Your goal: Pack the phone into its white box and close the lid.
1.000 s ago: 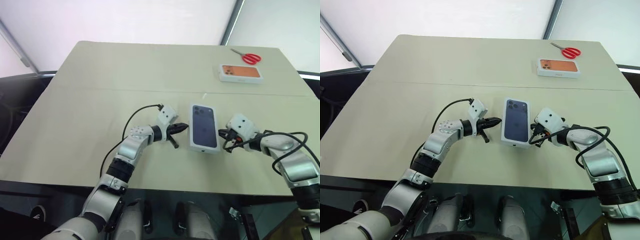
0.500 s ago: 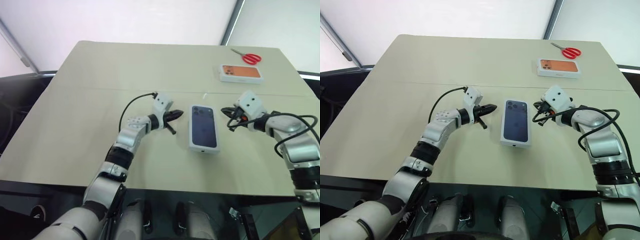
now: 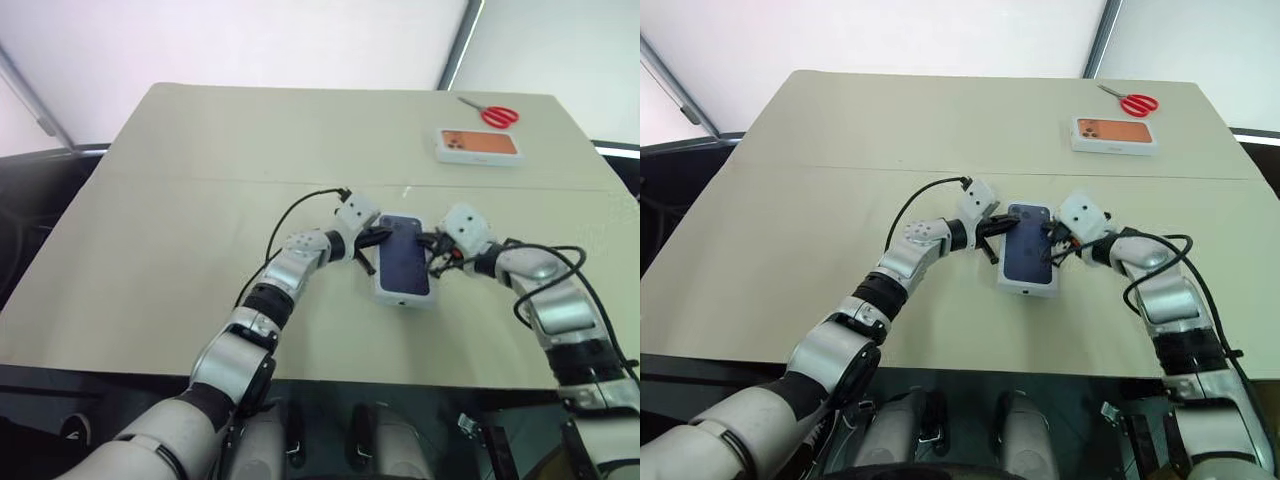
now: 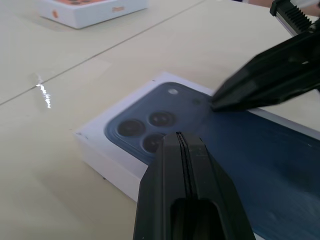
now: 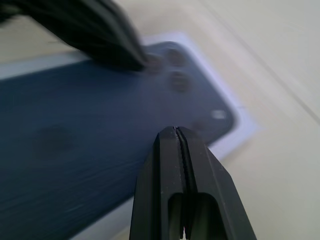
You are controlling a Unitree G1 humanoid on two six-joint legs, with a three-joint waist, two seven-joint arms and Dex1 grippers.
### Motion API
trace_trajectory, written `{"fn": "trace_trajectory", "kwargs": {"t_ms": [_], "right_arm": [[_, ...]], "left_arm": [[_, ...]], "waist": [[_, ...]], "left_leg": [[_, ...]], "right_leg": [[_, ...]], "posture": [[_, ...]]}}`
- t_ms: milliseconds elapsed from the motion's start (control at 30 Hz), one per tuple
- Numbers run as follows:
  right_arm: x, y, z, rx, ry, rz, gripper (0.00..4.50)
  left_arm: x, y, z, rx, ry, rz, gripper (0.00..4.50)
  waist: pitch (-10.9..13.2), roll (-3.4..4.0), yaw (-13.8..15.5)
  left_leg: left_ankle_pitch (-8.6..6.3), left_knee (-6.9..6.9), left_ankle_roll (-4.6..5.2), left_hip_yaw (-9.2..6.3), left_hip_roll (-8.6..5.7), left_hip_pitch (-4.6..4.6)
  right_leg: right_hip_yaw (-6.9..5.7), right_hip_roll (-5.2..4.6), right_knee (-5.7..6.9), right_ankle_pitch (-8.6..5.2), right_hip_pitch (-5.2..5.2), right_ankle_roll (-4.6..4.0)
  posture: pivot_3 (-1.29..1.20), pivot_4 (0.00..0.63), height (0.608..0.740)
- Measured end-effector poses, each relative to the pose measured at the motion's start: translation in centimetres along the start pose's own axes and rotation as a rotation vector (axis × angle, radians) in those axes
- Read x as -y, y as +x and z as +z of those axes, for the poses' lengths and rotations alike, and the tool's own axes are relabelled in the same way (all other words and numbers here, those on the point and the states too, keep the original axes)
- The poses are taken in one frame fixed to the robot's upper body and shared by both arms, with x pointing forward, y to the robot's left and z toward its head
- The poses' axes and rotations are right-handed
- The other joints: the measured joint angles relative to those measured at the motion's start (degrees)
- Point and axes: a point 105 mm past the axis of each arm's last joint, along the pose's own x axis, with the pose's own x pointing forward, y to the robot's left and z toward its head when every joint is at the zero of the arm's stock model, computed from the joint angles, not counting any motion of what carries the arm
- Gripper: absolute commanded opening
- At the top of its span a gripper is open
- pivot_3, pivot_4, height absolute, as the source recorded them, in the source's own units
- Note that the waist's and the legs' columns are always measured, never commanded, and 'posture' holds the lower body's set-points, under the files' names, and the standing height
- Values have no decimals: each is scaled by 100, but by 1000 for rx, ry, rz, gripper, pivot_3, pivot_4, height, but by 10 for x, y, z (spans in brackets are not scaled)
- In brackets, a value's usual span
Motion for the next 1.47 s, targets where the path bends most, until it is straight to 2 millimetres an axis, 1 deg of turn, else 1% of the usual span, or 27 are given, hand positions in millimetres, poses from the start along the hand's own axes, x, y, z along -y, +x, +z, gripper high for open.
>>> {"fn": "trace_trajectory", "kwargs": {"t_ms": [100, 167, 200, 333, 467, 533, 567, 633, 667, 767, 800, 833, 933, 967, 1033, 1100, 1133, 1167, 1200, 1233, 1267, 1300, 1333, 1400, 1467], "right_arm": [[-22, -8, 3, -1, 18, 117, 42], [-30, -12, 5, -2, 30, 162, 42], [-33, -14, 5, -9, 38, 186, 42], [-39, -24, 2, -47, 64, 244, 42], [-38, -25, 1, -54, 84, 250, 42], [-34, -23, 1, -52, 102, 243, 567], [-31, -22, 2, -44, 154, 242, 808], [-28, -22, 2, -28, 226, 242, 1790], [-28, -23, 3, -19, 239, 248, 2175], [-21, -26, 5, 12, 260, 228, 3767], [-15, -27, 8, 30, 268, 211, 4152], [-9, -28, 11, 50, 273, 187, 4386], [5, -33, 23, 112, 265, 153, 4386], [6, -35, 26, 130, 277, 161, 4386], [1, -38, 31, 161, 314, 224, 4386], [-4, -42, 31, 166, 304, 257, 4386], [-4, -43, 31, 174, 284, 260, 4386], [-2, -46, 32, 188, 262, 252, 4386], [1, -52, 29, 194, 238, 229, 4386], [7, -58, 24, 192, 226, 192, 4386], [14, -63, 18, 189, 220, 149, 4386], [17, -66, 15, 189, 216, 126, 4386], [18, -66, 15, 191, 204, 112, 4386], [13, -65, 12, 190, 197, 110, 4386], [7, -66, 3, 167, 211, 113, 4386]], "left_arm": [[11, -10, -2, 11, -11, -62, 0], [18, -17, -3, 10, -26, -104, 0], [24, -21, -5, 7, -30, -140, 0], [45, -36, -9, -22, 2, -257, 0], [49, -36, -7, -23, -8, -275, 0], [47, -34, -5, -28, -23, -273, 516], [45, -34, -5, -27, -41, -269, 744], [39, -34, -4, -15, -75, -247, 1727], [34, -36, -3, -10, -80, -230, 2087], [15, -49, -5, -13, -83, -157, 3712], [8, -55, -6, -15, -83, -135, 4114], [0, -61, -5, -10, -86, -109, 4371], [-27, -87, -1, -15, -58, -18, 4371], [-36, -97, 1, -14, -47, 11, 4371], [-51, -116, 3, -33, -39, 61, 4371], [-60, -131, 5, -35, -42, 95, 4371], [-63, -143, 9, -23, -29, 109, 4371], [-63, -157, 10, -28, -8, 114, 4371], [-63, -179, 6, -50, 7, 131, 4371], [-64, -199, -1, -83, 4, 165, 4371], [-67, -216, -9, -112, -12, 204, 4371], [-67, -222, -12, -120, -22, 220, 4371], [-63, -223, -13, -115, -34, 222, 4371], [-54, -225, -11, -97, -39, 217, 4371], [-52, -233, -12, -95, -43, 246, 4371]], "waist": [[-2, 1, 0], [-2, 0, 2], [-2, 1, 7], [-3, 1, 52], [-3, 1, 56], [-3, 1, 53], [-3, 0, 48], [-2, 1, 47], [-2, 1, 41], [-1, 2, 32], [-1, 2, 21], [-1, 2, 20], [0, 4, 18], [1, 3, 18], [1, 3, 39], [1, 3, 55], [2, 2, 43], [2, 1, 29], [3, 4, -10], [3, 4, -44], [4, 5, -71], [4, 5, -63], [4, 5, -36], [4, 5, 6], [4, 5, 21]], "left_leg": [[-6, 0, 10, -3, 2, 1], [-8, 1, 13, -4, 2, -1], [-16, 1, 25, -4, 1, 0], [-18, 3, 27, -8, -1, 0], [-21, 4, 32, -9, -3, 0], [-21, 4, 32, -9, -3, -1], [-21, 4, 33, -9, -3, -1], [-20, 3, 32, -9, -3, -8], [-20, 3, 32, -9, -3, -9], [-16, 2, 26, -7, -1, -9], [-15, 2, 24, -7, -1, -8], [-15, 2, 24, -7, -1, -9], [-5, 1, 6, -7, 0, -9], [-5, 1, 5, -6, 0, -10], [-4, 1, 5, -7, -1, -10], [-4, 2, 5, -7, -3, -12], [-5, 2, 6, -6, -5, -13], [-6, 1, 6, -3, -5, -13], [-6, -1, 6, 0, -5, -9], [-6, -5, 4, 1, -4, -7], [-3, -5, 0, 1, -3, -6], [-2, -5, -2, 0, -3, -6], [-3, -4, -4, -2, -3, -7], [-11, -3, -14, -2, -3, -7], [-14, -5, -17, -2, -4, -8]], "right_leg": [[6, -5, 0, 0, 1, -1], [6, -6, -1, 0, 0, -2], [6, -7, -1, -1, 1, -2], [4, -12, -6, -2, 5, -4], [2, -16, -9, -2, 7, -5], [1, -16, -9, -2, 7, -5], [1, -15, -8, -1, 6, -4], [1, -16, -7, -1, 0, -4], [1, -15, -7, 0, -3, -3], [1, -11, -5, 0, -4, -2], [1, -9, -5, 0, -4, -2], [1, -9, -4, 0, -5, -2], [1, -8, -3, 0, -6, -2], [1, -8, -4, 0, -6, -2], [1, -10, -4, 0, -4, -2], [0, -12, -5, 0, -4, -2], [1, -15, -6, 0, -5, -2], [4, -15, -7, 0, -6, -2], [9, -14, -7, 0, -6, -1], [9, -13, -7, 0, -6, -1], [9, -12, -6, 0, -6, -1], [6, -11, -5, 0, -5, -1], [4, -12, -5, -1, -4, -2], [7, -16, -7, -2, -5, -4], [8, -18, -7, -2, -7, -4]], "posture": [[0, 150, 738], [0, 150, 738], [0, 150, 738], [0, 150, 738], [0, 150, 738], [0, 150, 738], [0, 150, 738], [0, 150, 738], [0, 150, 738], [0, 150, 738], [0, 150, 738], [0, 150, 738], [0, 150, 738], [0, 150, 738], [0, 150, 738], [0, 150, 738], [0, 150, 738], [0, 150, 738], [0, 150, 738], [0, 150, 738], [0, 150, 738], [0, 150, 738], [0, 150, 738], [0, 150, 738], [0, 150, 738]]}}
